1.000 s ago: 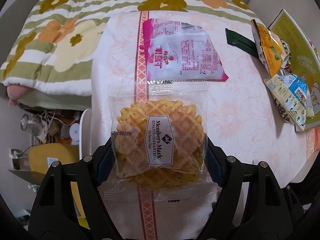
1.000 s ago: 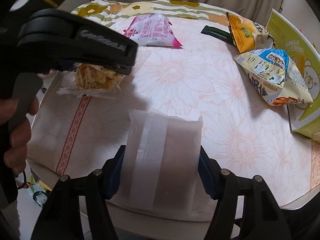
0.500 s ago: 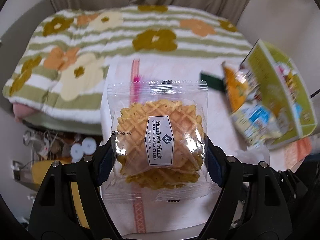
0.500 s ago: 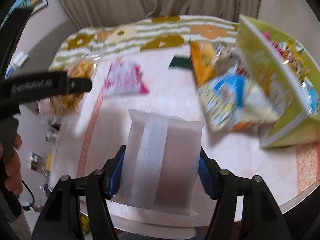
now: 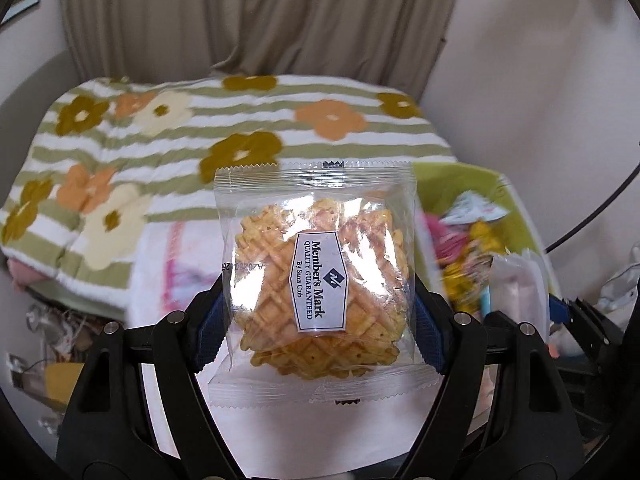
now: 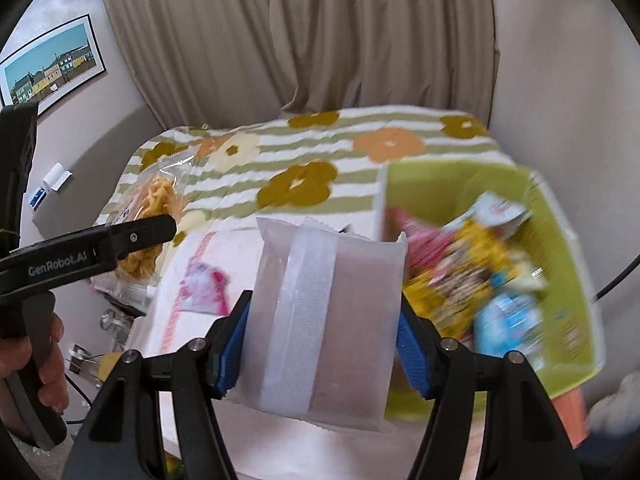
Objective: Organize snacks
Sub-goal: 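Carry waffle and white packet over the box and open both tools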
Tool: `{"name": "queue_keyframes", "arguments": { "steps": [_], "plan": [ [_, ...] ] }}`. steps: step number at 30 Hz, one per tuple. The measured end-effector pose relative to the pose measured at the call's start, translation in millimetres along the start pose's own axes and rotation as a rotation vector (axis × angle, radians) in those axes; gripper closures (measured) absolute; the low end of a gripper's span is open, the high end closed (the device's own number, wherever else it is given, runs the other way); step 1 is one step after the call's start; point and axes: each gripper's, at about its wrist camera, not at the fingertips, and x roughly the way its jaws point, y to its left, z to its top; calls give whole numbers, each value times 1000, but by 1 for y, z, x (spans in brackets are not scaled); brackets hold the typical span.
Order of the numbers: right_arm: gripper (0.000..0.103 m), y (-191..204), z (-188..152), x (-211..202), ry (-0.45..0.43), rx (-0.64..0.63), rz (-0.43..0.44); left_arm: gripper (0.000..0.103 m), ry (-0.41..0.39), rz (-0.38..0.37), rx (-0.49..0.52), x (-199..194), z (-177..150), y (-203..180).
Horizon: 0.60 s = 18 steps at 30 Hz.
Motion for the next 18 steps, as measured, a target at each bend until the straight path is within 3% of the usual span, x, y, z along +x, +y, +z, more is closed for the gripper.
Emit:
{"name": "queue_keyframes", "arguments": {
  "steps": [9, 15, 18],
  "plan": [
    [42, -113, 13, -21, 36, 17, -61, 28, 52, -85, 55, 48, -2, -130],
    [42, -158, 4, -18, 66, 85, -64, 28, 134, -65, 114, 89, -29, -178],
    [42, -171, -2, -16, 80, 118, -60, 26, 129, -68, 123, 96, -36, -187]
  ]
}}
